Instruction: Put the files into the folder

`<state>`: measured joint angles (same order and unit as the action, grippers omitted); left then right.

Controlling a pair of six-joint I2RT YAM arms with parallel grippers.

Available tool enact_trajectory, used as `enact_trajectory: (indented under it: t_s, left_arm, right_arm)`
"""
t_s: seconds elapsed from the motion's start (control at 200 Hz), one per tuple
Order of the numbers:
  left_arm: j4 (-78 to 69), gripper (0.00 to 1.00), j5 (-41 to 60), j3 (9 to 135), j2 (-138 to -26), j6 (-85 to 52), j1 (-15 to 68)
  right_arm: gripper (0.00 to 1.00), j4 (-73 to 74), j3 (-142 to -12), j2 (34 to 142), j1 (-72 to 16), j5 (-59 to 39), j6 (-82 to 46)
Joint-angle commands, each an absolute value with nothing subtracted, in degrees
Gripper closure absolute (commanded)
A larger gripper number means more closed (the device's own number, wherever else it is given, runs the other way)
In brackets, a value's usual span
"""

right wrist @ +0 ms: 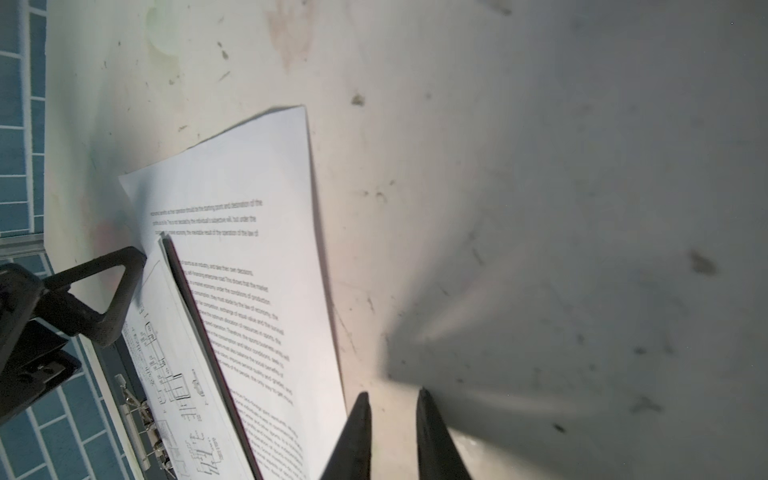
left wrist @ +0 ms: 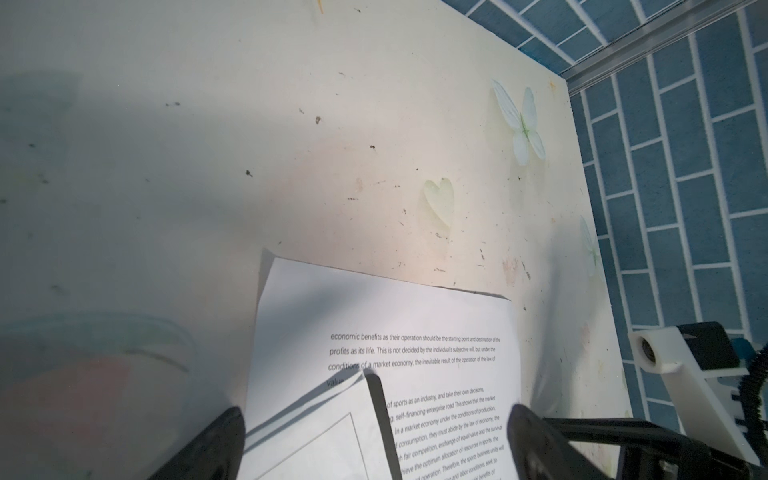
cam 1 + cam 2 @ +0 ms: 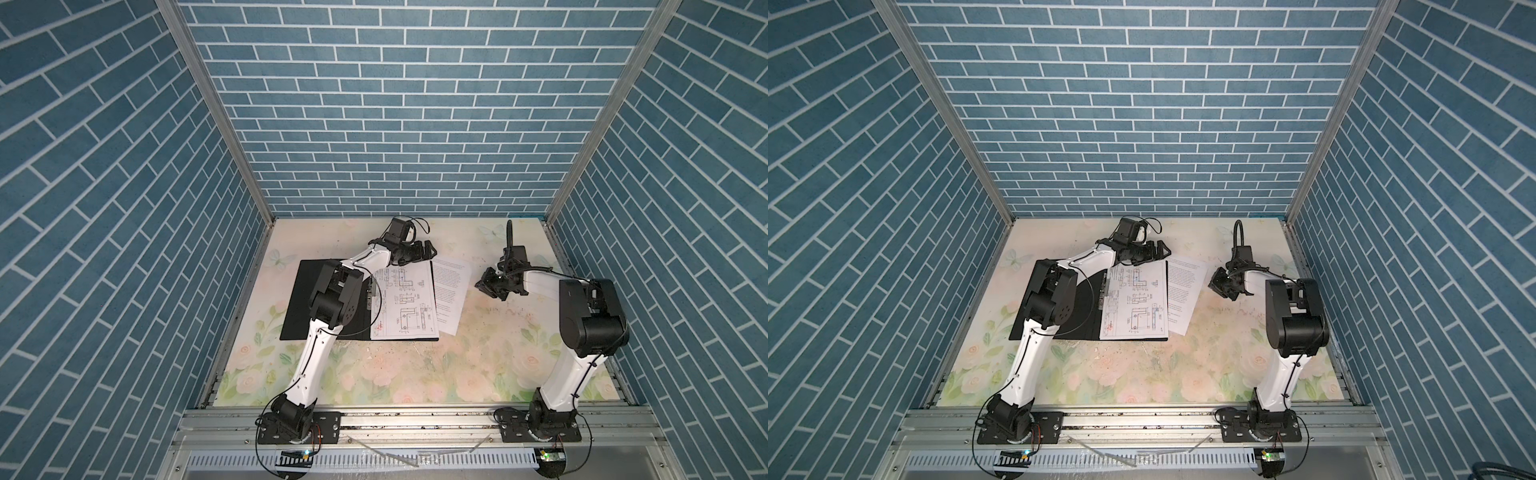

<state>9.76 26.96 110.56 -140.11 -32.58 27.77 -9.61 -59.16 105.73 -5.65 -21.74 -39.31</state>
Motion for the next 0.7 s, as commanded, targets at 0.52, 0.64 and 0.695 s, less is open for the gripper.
enact_trajectory:
  t_s: [0.52, 0.64, 0.695]
  left_arm:
    - [16.4, 0.0, 25.3, 107.0, -136.1, -32.5, 28.3]
    - [16.5, 0.0, 25.7, 108.0, -136.5, -32.4, 28.2]
    - [17.2, 0.0, 25.7, 108.8, -136.9, -32.1, 28.3]
  right_arm:
    - [0.61, -13.0, -53.5, 101.0, -3.0, -22.7, -36.9]
    - [0.51, -11.1, -53.8, 100.4, -5.6, -23.0, -38.7]
    - [0.49, -9.3, -53.8, 100.3, -6.5, -23.4, -40.4]
